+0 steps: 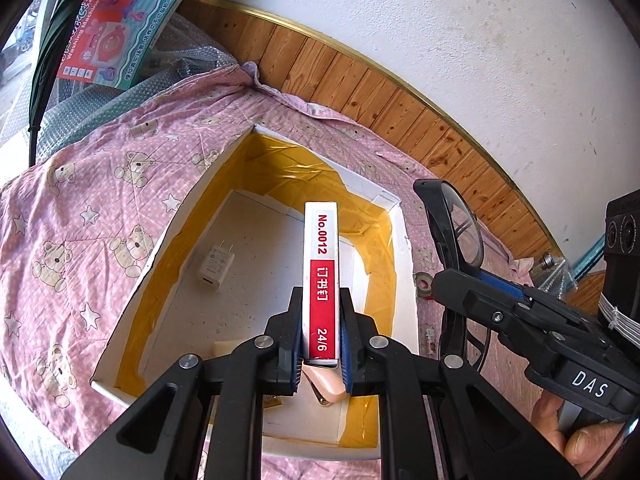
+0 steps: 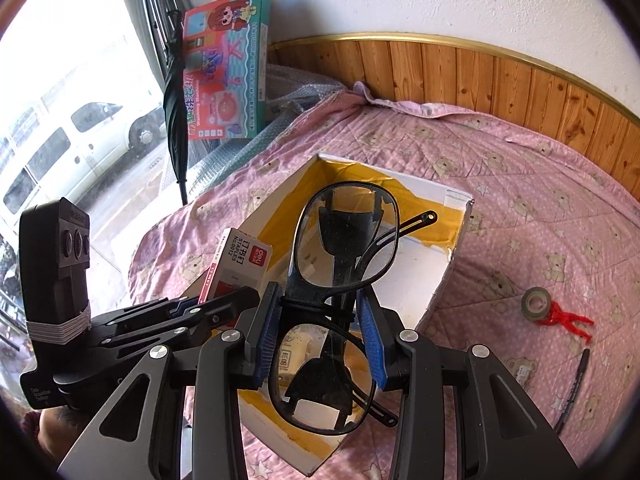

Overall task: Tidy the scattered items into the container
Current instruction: 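Open both tools to drop the staple box and glasses into the box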

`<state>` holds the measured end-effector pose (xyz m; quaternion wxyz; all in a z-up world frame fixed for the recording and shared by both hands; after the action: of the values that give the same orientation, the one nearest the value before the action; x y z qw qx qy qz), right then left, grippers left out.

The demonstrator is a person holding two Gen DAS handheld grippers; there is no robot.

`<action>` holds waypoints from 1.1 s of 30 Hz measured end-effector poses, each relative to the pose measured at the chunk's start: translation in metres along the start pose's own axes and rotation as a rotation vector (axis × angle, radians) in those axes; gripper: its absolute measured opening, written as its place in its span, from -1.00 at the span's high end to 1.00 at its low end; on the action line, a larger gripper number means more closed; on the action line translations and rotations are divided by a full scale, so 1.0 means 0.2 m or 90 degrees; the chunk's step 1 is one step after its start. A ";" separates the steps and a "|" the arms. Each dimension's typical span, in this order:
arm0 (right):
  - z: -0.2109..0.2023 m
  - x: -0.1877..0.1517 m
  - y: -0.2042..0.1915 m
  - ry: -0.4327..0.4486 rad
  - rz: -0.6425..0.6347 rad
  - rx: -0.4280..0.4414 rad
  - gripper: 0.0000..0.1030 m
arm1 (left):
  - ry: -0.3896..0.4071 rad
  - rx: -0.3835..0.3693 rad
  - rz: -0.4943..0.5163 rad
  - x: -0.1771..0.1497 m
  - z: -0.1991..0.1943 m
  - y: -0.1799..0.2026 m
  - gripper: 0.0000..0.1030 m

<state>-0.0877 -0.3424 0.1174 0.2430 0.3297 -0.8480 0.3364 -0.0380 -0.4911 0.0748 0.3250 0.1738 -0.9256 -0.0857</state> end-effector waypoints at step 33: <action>0.47 0.25 0.56 -0.075 0.117 -0.027 0.16 | -0.138 0.017 0.014 0.35 0.61 0.04 0.25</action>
<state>-0.2201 -0.3691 0.0408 0.1676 0.2647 -0.8943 0.3195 -0.1679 -0.5049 0.0215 0.2213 0.1579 -0.9583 -0.0882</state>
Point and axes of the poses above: each gripper's, at about its wrist camera, not at the fingertips, and z roughly the way its jaws point, y to its right, x to its top, the point moved 2 cm from there along z, roughly the way its jaws point, and after that the axes turned 15 degrees about x, right-handed, at the moved point
